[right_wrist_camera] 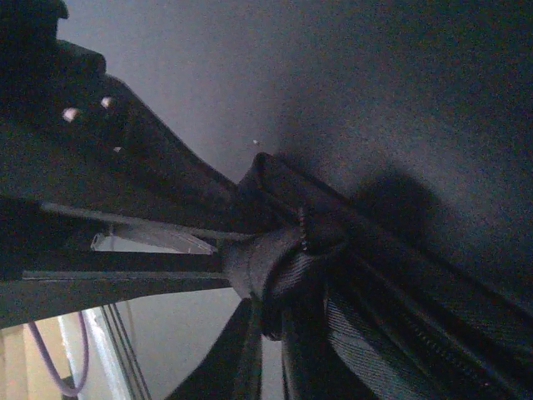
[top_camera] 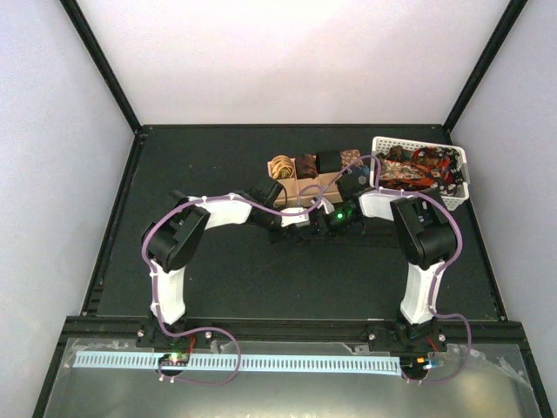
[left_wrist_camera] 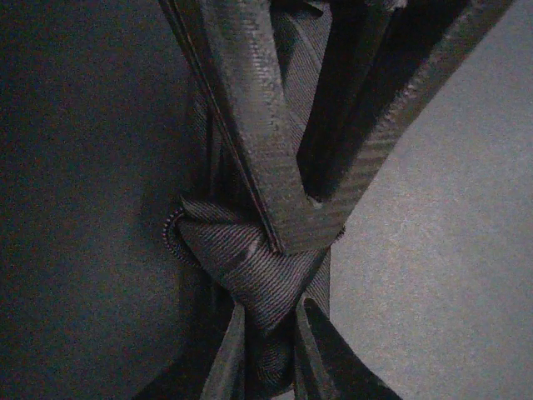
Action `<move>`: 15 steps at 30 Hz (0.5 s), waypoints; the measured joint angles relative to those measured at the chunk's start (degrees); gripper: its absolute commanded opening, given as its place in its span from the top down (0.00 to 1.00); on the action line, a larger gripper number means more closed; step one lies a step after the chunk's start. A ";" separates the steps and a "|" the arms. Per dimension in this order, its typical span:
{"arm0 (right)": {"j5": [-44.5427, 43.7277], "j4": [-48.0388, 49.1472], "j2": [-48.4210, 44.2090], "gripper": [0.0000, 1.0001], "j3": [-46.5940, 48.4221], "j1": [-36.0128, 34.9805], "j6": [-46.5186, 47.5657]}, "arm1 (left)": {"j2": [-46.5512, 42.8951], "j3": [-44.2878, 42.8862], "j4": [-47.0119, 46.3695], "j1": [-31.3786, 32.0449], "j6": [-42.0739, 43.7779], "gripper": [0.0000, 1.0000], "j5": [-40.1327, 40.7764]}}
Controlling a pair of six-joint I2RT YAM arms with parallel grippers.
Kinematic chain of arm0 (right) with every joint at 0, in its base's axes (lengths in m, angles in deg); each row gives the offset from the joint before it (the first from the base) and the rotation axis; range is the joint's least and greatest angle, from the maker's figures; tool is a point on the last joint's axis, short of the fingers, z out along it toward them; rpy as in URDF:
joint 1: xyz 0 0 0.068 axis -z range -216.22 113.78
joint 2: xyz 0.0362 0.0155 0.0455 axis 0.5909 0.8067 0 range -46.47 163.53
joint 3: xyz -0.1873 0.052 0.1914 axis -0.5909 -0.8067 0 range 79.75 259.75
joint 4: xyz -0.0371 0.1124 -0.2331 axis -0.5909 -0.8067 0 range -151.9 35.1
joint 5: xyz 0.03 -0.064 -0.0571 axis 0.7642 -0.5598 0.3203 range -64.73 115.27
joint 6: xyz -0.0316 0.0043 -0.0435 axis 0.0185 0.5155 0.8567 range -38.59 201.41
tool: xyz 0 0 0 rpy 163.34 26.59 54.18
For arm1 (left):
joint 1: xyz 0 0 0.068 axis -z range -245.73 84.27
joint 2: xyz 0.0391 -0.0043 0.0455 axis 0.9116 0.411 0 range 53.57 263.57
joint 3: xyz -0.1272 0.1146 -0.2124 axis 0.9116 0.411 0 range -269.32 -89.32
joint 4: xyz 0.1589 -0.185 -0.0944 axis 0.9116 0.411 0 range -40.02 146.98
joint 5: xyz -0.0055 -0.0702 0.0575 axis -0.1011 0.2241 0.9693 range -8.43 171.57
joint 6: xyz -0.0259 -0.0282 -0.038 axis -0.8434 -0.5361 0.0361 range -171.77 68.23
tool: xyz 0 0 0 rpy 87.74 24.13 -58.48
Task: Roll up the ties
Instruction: Roll the tie at the center of the board.
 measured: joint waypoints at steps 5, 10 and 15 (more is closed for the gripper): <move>-0.35 -0.33 0.57 0.99 1.01 -0.02 0.44 | 0.02 -0.07 0.22 -0.11 -0.42 0.52 0.26; -0.33 -0.31 1.31 0.99 1.66 0.22 1.07 | -2.01 6.10 -7.74 -2.51 -4.15 0.38 -4.15; -0.90 -0.55 2.14 0.99 2.34 0.92 1.44 | -6.71 16.20 -20.33 -4.96 -8.63 0.34 -6.21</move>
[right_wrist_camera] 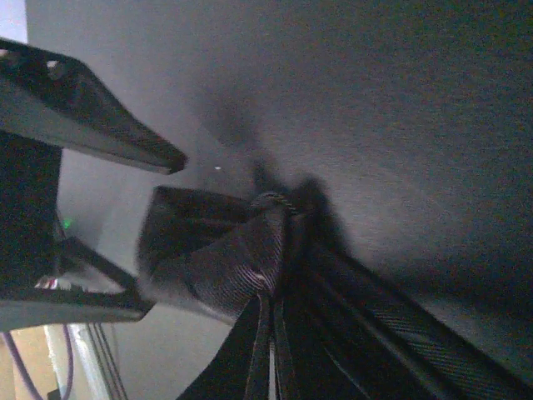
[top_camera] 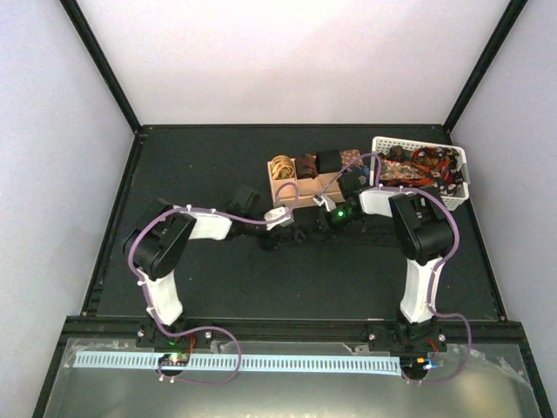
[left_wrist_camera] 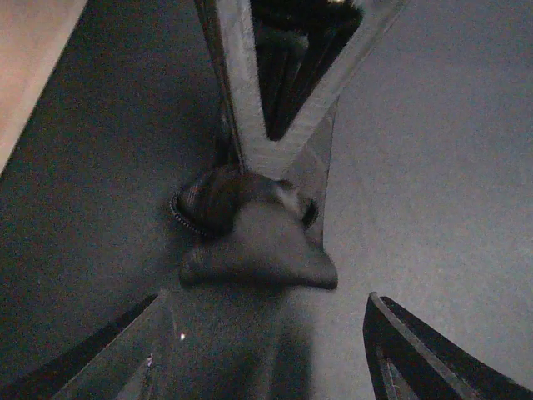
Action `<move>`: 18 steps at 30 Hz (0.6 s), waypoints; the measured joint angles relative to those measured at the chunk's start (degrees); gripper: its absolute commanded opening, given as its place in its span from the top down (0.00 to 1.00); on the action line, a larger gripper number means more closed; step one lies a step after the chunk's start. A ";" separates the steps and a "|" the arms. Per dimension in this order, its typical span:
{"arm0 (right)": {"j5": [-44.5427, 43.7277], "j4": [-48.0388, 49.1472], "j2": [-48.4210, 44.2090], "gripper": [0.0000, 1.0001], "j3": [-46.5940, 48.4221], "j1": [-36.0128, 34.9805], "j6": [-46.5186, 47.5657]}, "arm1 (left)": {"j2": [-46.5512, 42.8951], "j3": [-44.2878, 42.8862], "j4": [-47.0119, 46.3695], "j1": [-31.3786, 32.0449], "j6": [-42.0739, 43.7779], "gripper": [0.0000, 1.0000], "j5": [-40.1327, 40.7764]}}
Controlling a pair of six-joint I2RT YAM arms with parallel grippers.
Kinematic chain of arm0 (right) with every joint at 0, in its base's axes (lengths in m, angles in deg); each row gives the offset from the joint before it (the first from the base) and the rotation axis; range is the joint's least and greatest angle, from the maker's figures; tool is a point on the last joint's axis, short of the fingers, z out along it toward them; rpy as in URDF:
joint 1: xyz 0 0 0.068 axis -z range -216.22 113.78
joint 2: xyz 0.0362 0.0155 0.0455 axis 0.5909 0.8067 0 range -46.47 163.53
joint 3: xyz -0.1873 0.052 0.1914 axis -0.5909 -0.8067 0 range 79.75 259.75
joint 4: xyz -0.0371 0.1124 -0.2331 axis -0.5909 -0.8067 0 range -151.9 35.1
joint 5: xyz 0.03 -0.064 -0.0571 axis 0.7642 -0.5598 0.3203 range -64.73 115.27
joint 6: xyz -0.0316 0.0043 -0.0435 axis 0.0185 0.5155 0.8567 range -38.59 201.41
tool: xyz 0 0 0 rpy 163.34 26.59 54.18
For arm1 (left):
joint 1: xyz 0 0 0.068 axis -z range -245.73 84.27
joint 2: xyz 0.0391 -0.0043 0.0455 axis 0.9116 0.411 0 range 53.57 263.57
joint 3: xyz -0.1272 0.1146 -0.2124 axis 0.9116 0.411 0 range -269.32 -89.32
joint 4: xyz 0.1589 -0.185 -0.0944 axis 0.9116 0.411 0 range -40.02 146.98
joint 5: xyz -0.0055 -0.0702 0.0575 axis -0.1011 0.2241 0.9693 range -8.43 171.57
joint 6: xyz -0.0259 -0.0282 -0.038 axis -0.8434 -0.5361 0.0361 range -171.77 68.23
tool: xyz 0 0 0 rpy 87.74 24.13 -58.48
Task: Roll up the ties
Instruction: Roll the tie at the center of the board.
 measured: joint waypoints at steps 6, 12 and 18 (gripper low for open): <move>-2.45 -0.44 0.74 0.99 -0.02 0.68 0.85 | -0.59 6.03 -15.37 0.11 -6.21 0.32 -0.98; -2.43 -0.50 0.74 0.99 0.00 0.68 1.20 | 1.86 6.21 -23.98 0.11 -10.05 0.29 -1.86; -2.40 -0.50 0.74 0.99 0.00 0.68 1.33 | 4.24 6.14 -28.79 0.90 -12.44 0.25 -2.84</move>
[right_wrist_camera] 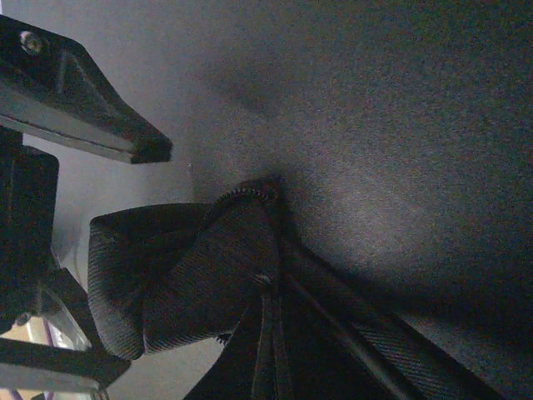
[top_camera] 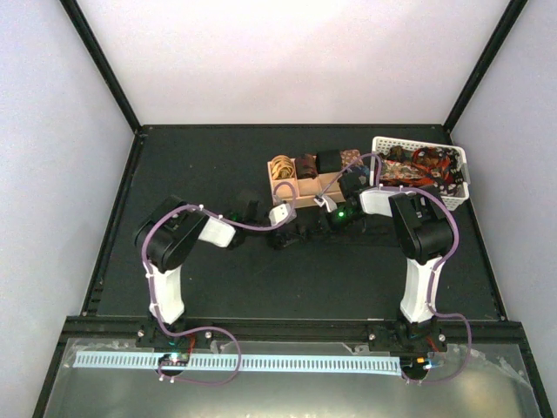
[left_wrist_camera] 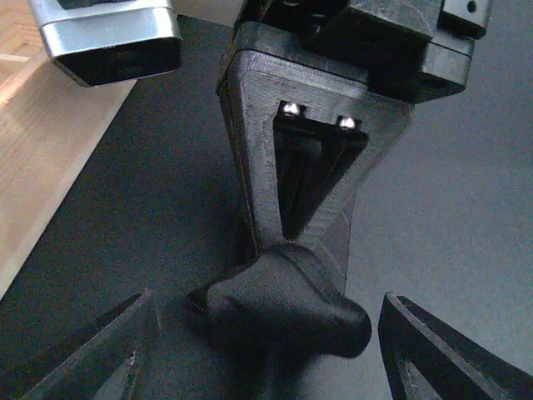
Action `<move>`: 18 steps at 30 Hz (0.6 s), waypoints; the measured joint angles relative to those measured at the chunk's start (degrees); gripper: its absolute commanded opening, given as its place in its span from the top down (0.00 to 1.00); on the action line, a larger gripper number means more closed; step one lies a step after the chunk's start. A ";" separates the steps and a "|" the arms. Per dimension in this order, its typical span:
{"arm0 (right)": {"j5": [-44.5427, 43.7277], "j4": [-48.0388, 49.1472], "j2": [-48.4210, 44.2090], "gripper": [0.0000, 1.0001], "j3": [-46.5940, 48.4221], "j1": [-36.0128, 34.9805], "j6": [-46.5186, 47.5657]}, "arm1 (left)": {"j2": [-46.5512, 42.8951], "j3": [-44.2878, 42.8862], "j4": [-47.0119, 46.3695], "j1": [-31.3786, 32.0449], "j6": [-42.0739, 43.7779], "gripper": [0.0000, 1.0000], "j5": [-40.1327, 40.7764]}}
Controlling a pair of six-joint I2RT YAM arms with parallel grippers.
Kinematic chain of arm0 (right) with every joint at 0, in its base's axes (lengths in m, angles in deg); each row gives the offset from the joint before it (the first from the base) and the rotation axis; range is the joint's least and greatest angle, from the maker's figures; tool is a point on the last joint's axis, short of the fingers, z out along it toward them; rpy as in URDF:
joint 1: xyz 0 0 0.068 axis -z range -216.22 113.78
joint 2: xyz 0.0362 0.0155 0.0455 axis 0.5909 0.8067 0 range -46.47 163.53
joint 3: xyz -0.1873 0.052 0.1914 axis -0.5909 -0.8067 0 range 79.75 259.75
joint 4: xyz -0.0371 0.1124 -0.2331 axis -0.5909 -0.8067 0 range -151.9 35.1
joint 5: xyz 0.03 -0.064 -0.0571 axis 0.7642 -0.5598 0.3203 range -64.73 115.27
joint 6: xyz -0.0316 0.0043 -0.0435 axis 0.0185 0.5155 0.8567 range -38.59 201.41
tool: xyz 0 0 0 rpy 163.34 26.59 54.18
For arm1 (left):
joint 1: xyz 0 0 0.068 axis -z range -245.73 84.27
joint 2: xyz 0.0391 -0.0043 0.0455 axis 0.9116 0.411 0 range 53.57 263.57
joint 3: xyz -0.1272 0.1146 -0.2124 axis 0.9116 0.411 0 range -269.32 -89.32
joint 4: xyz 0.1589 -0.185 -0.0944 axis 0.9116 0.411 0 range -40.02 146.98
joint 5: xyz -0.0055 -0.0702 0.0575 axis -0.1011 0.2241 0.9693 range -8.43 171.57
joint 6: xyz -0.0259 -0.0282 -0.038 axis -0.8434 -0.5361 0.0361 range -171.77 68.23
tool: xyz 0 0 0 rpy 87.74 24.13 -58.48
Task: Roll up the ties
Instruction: Roll the tie at the center of the board.
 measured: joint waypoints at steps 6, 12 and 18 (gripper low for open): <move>0.07 -0.22 0.11 0.99 0.15 0.02 0.00 | 3.39 -0.37 -5.09 0.92 -4.07 0.33 0.07; 0.28 -0.81 0.44 0.99 0.61 0.02 0.00 | 6.03 -1.38 -6.03 1.38 -5.57 0.51 -0.17; 0.48 -0.87 0.48 0.99 0.66 0.13 0.00 | 5.92 -3.41 -2.54 2.29 -3.34 0.69 1.31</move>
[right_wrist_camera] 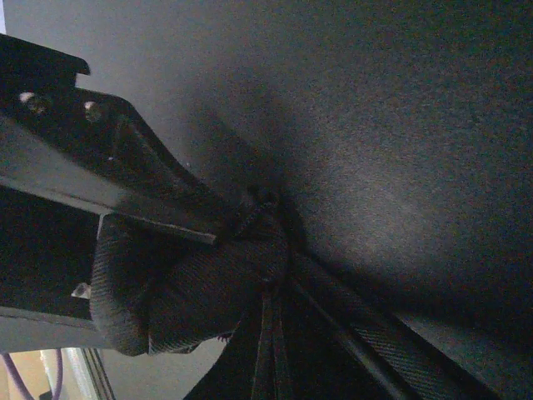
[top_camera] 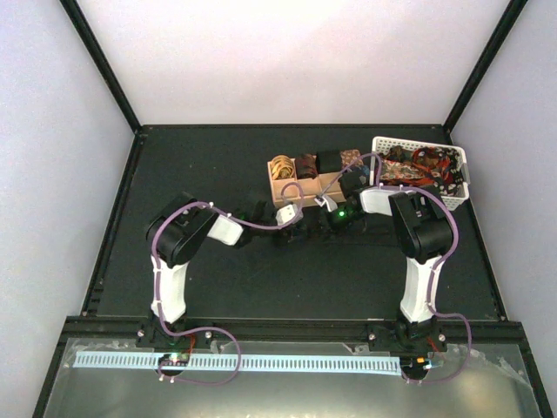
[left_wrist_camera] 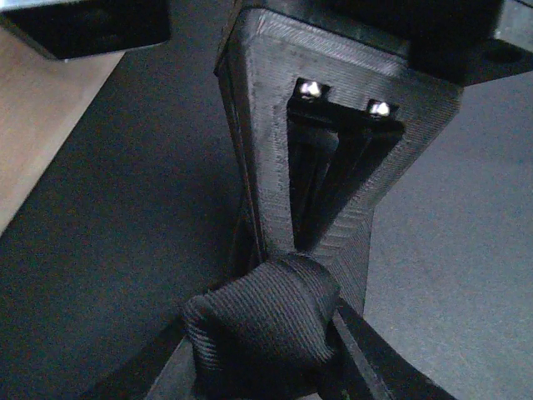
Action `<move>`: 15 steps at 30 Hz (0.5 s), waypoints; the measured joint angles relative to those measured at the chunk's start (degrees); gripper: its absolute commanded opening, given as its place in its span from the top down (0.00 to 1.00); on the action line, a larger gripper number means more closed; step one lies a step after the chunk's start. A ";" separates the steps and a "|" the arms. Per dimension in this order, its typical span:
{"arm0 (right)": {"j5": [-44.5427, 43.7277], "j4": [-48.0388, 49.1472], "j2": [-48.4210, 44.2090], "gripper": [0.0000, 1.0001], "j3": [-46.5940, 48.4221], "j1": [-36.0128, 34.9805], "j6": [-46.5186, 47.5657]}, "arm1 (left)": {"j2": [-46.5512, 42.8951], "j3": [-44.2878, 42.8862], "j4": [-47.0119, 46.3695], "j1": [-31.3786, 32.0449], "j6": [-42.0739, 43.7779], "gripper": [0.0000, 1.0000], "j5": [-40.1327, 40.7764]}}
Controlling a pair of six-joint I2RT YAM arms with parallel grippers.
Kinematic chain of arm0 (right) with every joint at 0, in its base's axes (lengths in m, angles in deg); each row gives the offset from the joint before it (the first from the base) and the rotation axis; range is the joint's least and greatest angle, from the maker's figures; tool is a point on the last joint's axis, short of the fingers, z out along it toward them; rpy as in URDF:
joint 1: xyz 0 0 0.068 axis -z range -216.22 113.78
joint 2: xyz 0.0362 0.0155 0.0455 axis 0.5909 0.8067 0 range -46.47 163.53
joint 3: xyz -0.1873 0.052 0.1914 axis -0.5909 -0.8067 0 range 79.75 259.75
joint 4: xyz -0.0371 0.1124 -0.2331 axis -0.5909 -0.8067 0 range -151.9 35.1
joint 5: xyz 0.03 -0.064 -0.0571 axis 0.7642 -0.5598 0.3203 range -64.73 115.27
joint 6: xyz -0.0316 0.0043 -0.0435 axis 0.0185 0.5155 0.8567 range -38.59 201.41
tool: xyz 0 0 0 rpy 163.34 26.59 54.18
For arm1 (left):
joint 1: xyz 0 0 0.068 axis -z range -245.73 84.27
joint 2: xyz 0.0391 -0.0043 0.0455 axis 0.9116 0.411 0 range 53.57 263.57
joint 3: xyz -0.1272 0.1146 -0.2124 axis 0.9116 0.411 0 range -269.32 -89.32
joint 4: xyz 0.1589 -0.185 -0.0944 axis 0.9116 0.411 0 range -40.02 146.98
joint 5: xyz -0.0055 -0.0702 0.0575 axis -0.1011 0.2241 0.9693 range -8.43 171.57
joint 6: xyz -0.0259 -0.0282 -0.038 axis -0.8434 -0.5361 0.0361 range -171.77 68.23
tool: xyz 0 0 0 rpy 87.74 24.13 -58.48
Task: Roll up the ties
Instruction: Roll the tie at the center of the board.
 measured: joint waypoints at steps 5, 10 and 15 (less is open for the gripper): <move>0.20 -0.94 0.00 0.97 0.35 0.50 0.26 | -2.08 -4.07 11.10 1.11 4.52 0.73 3.15; -0.44 -2.99 -0.04 0.86 1.22 1.42 2.27 | -2.19 -10.51 23.39 2.21 8.22 0.73 6.16; 1.68 -6.36 -1.31 0.67 1.03 3.82 4.52 | -2.19 -13.88 30.12 2.86 10.80 0.73 8.46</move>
